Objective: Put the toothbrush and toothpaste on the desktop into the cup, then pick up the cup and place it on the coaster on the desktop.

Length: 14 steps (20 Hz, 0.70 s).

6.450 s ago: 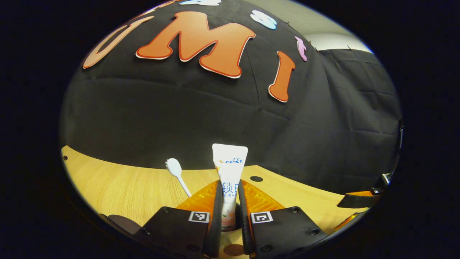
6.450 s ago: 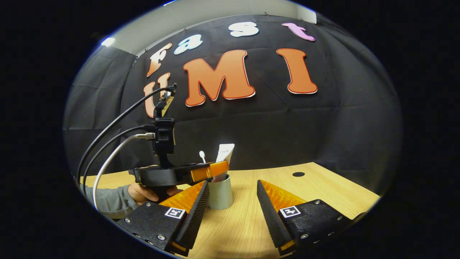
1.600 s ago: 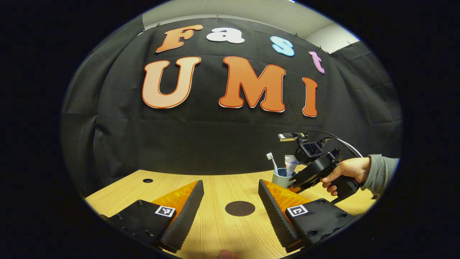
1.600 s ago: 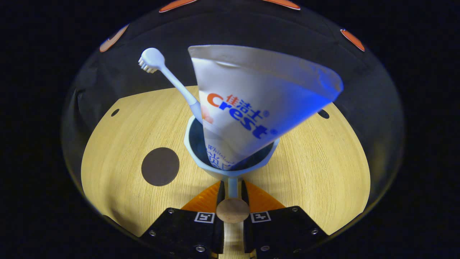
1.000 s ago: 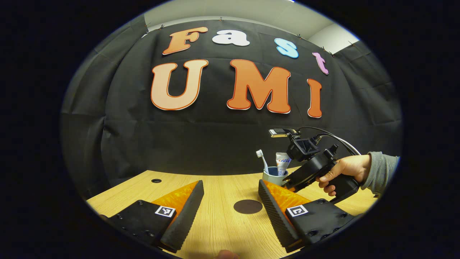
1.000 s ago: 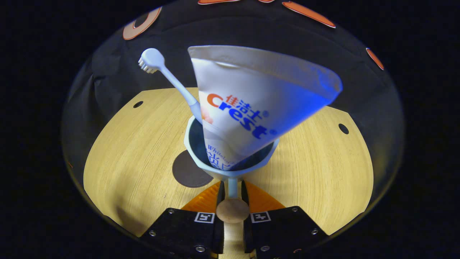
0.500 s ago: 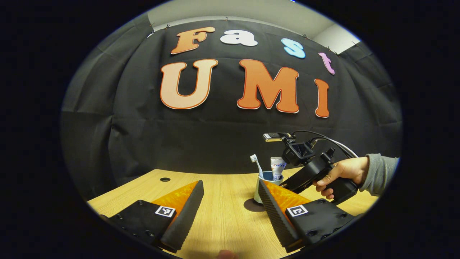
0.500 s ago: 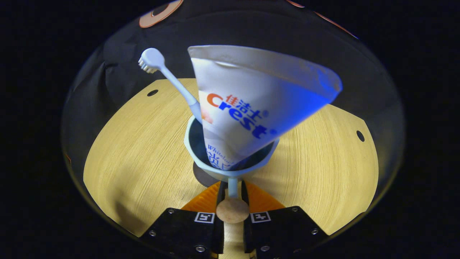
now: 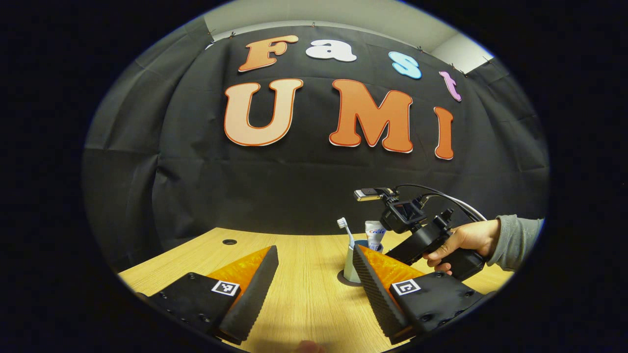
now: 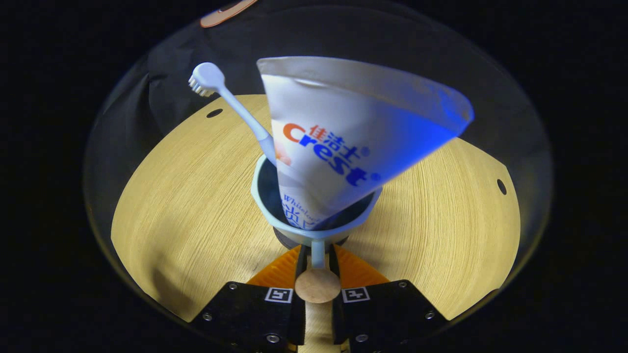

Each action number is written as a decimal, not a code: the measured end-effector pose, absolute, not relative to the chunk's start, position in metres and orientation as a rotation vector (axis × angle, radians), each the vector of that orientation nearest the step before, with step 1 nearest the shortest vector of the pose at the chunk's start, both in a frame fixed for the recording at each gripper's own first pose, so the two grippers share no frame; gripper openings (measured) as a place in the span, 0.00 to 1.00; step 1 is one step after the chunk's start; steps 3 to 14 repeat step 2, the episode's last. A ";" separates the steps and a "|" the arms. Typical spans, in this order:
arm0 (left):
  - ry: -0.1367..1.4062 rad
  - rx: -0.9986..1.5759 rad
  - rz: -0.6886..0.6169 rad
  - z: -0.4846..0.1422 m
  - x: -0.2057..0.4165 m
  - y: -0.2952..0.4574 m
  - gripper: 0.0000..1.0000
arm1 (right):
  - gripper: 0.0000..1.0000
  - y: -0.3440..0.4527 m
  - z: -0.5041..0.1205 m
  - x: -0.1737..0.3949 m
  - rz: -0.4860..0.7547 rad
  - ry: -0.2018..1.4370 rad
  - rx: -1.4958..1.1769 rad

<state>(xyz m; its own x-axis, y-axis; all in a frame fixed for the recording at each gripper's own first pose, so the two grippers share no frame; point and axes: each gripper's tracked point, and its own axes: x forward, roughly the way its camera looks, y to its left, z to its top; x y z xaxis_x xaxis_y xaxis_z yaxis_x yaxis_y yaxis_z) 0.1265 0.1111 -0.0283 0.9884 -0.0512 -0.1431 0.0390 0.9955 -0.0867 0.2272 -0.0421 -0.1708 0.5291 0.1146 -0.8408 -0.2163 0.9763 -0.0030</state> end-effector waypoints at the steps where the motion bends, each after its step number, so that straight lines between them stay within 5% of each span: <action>1: 0.150 -0.084 -0.041 -0.029 0.127 0.111 0.96 | 0.22 -0.043 -0.170 0.228 0.199 0.999 -0.114; 14: 0.152 -0.086 -0.039 -0.032 0.127 0.111 0.96 | 0.22 -0.041 -0.171 0.226 0.197 1.012 -0.112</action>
